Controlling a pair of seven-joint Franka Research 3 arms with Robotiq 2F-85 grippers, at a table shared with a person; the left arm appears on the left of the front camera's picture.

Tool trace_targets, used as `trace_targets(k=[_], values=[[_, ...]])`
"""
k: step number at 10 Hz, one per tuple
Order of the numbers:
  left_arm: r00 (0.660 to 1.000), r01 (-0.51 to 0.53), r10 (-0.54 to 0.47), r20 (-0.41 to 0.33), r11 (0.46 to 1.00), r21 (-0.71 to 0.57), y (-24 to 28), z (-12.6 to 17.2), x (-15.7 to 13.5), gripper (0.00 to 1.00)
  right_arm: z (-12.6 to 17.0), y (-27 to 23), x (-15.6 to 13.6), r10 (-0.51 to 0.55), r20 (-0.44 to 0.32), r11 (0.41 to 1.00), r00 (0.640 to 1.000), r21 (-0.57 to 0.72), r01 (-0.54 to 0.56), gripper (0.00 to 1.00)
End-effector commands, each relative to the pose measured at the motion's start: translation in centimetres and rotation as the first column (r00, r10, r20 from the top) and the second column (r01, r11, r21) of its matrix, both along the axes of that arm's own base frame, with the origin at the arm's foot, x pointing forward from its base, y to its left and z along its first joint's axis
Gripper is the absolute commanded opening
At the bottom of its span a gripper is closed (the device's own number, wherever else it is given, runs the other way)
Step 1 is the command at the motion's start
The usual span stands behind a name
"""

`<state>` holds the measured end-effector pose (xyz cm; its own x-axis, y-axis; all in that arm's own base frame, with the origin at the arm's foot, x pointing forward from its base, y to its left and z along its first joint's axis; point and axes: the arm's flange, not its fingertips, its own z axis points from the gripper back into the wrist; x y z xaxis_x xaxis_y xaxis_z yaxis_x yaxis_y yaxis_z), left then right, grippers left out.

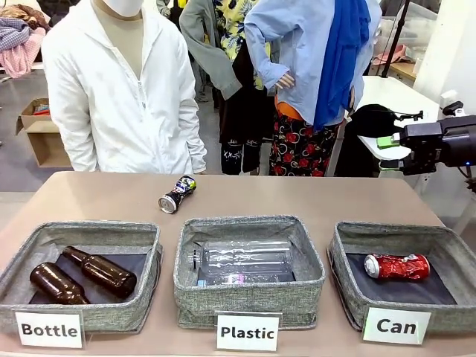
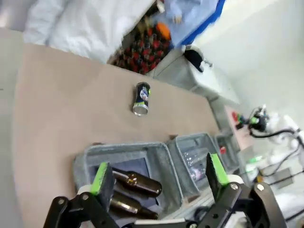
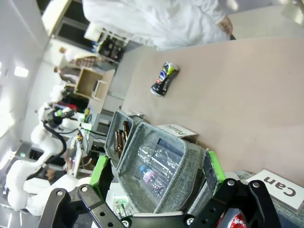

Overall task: Sort the can waste into the basket.
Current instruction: Pick up the can waste from the table and place it in the right Fabric basket.

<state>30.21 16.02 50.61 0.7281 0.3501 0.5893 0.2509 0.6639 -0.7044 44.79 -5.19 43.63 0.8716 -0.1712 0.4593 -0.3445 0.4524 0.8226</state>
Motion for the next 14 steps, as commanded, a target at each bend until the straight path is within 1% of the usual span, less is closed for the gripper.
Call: trace_targets(k=[1,3,4,5,6,7,8,10,11,12,13,14], values=[[0.992,0.098,-0.087,-0.093,0.987,0.129,-4.8,2.0,5.7,1.00,0.1,-0.1,0.0,0.000,0.015,1.000,1.000,-0.009,0.001,1.00],[0.969,0.202,-0.150,-0.197,0.940,0.275,-11.3,2.6,11.8,1.00,0.1,-0.1,0.0,0.000,0.015,1.000,1.000,-0.009,0.001,1.00],[0.949,0.266,-0.179,-0.259,0.895,0.359,-15.1,2.6,15.0,1.00,0.1,-0.1,0.0,0.000,0.015,1.000,1.000,-0.009,0.001,1.00],[0.924,0.344,-0.222,-0.310,0.836,0.427,-18.8,2.0,17.5,1.00,0.1,-0.1,0.0,0.000,0.015,1.000,1.000,-0.009,0.001,1.00],[0.904,0.394,-0.237,-0.357,0.787,0.475,-22.0,1.0,19.7,1.00,0.1,-0.1,0.0,0.000,0.015,1.000,1.000,-0.009,0.001,1.00],[0.886,0.429,-0.240,-0.396,0.750,0.504,-24.9,-0.4,21.9,1.00,0.1,-0.1,0.0,0.000,0.015,1.000,1.000,-0.009,0.001,1.00],[0.888,0.409,-0.173,-0.426,0.722,0.559,-28.0,-2.4,24.4,1.00,0.1,-0.1,0.0,0.000,0.015,1.000,1.000,-0.009,0.001,1.00],[0.857,0.453,-0.151,-0.493,0.675,0.582,-33.1,-6.9,27.9,1.00,0.1,-0.1,0.0,0.000,0.015,1.000,1.000,-0.009,0.001,1.00],[0.846,0.471,-0.145,-0.514,0.657,0.589,-34.9,-9.2,29.5,1.00,0.1,-0.1,0.0,0.000,0.015,1.000,1.000,-0.009,0.001,1.00],[0.869,0.419,-0.086,-0.487,0.650,0.634,-36.1,-11.2,31.0,1.00,0.1,-0.1,0.0,0.000,0.015,1.000,1.000,-0.009,0.001,1.00],[0.893,0.377,-0.060,-0.447,0.644,0.666,-36.3,-12.2,32.2,1.00,0.1,-0.1,0.0,0.000,0.015,1.000,1.000,-0.009,0.001,1.00],[0.887,0.391,-0.079,-0.454,0.651,0.651,-36.5,-13.1,33.0,1.00,0.1,-0.1,0.0,0.000,0.015,1.000,1.000,-0.009,0.001,1.00]])
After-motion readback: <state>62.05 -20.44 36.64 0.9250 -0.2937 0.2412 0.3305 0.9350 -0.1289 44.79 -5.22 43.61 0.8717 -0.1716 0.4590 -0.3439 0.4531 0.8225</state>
